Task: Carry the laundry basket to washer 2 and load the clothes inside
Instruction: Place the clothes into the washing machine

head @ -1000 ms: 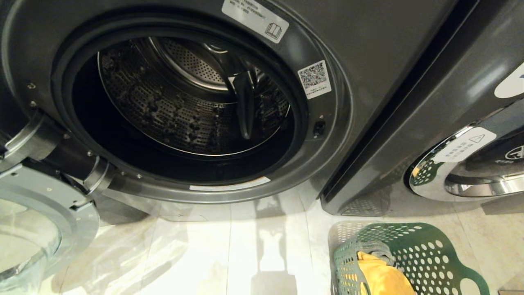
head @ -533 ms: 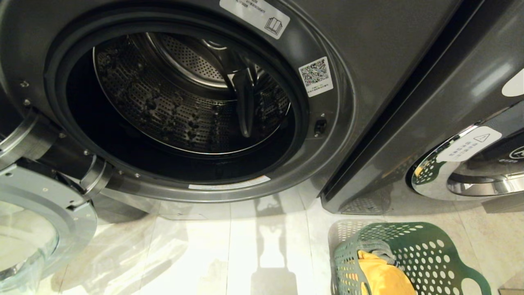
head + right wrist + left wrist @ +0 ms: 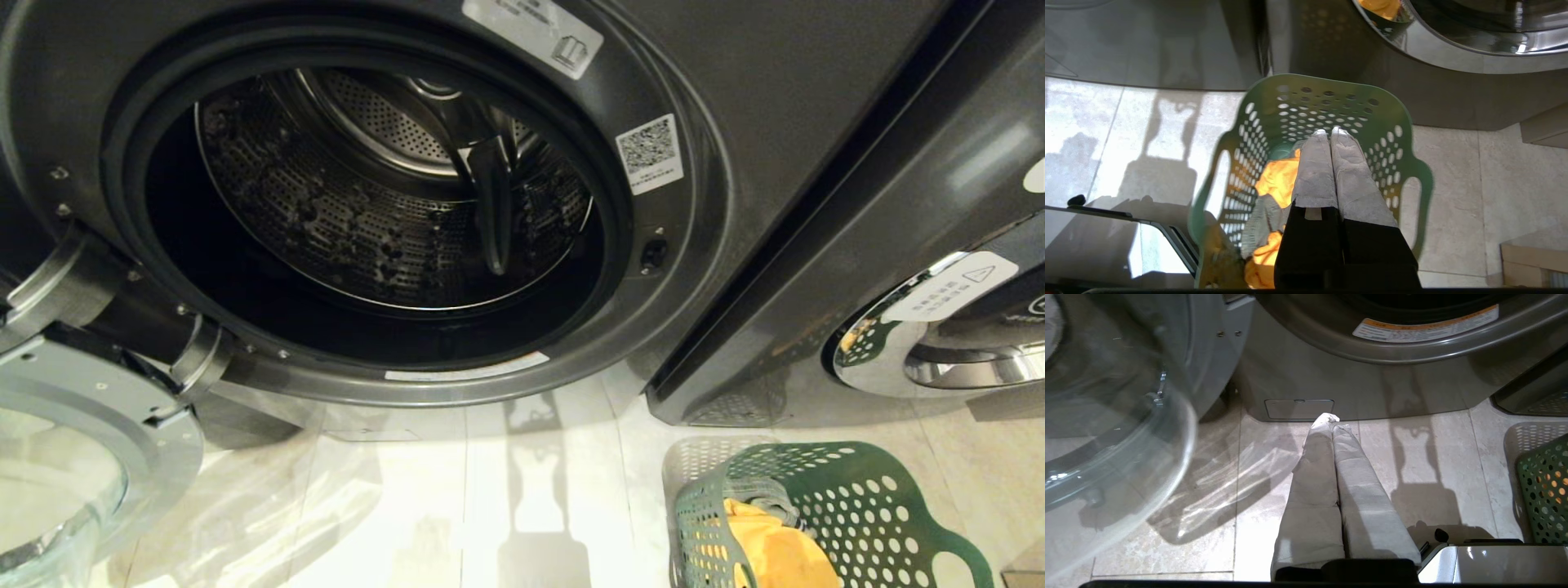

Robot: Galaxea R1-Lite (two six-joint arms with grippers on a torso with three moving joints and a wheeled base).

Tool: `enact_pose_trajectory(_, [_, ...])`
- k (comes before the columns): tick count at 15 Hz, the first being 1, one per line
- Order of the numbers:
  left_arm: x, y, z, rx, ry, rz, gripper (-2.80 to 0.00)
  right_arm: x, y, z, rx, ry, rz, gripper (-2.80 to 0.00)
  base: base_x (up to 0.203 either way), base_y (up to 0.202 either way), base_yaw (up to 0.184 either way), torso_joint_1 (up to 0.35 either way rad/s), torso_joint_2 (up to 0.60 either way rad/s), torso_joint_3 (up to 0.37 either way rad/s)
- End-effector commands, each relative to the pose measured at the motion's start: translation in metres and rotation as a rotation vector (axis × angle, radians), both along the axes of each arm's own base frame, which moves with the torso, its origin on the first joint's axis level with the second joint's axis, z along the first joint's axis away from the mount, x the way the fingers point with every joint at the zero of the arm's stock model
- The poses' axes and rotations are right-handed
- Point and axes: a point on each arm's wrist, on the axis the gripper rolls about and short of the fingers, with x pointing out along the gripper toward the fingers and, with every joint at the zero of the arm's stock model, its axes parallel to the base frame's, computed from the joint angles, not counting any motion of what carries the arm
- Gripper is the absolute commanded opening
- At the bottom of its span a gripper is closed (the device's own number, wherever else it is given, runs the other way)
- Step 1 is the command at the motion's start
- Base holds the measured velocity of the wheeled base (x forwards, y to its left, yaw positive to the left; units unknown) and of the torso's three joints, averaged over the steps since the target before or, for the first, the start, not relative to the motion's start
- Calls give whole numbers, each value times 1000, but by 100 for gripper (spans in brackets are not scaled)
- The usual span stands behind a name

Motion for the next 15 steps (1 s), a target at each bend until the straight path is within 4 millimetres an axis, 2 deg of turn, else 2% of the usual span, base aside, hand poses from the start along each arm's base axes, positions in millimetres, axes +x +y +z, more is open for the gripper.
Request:
enact_pose_trajectory(1, [0, 0, 0, -1, 1, 1, -280, 0, 0, 0, -1, -1, 2, -280, 0, 194, -1, 7, 2, 7])
enact_pose_trajectory(8, [0, 0, 0, 0, 1, 1, -280, 0, 0, 1, 1, 0, -17, -280, 0, 193, -2, 1, 3, 1])
enact_pose_trajectory(10, [0, 0, 0, 2, 2, 1, -280, -2, 0, 6, -6, -7, -23, -280, 0, 99, -4, 5, 1, 2])
enact_pose_trajectory(11, [0, 0, 0, 4, 2, 1, -280, -6, 0, 23, -3, -41, -26, -280, 0, 0, 0, 0, 0, 0])
enact_pose_trajectory(13, [0, 0, 0, 7, 2, 1, -280, -12, -1, 78, 19, -82, -53, -280, 0, 0, 0, 0, 0, 0])
enact_pose_trajectory(14, [0, 0, 0, 7, 2, 1, -280, -6, -2, 111, 57, -59, -83, -280, 0, 0, 0, 0, 0, 0])
enact_pose_trajectory(15, [0, 0, 0, 7, 2, 1, -280, 10, -2, 141, 116, 3, -129, -280, 0, 0, 0, 0, 0, 0])
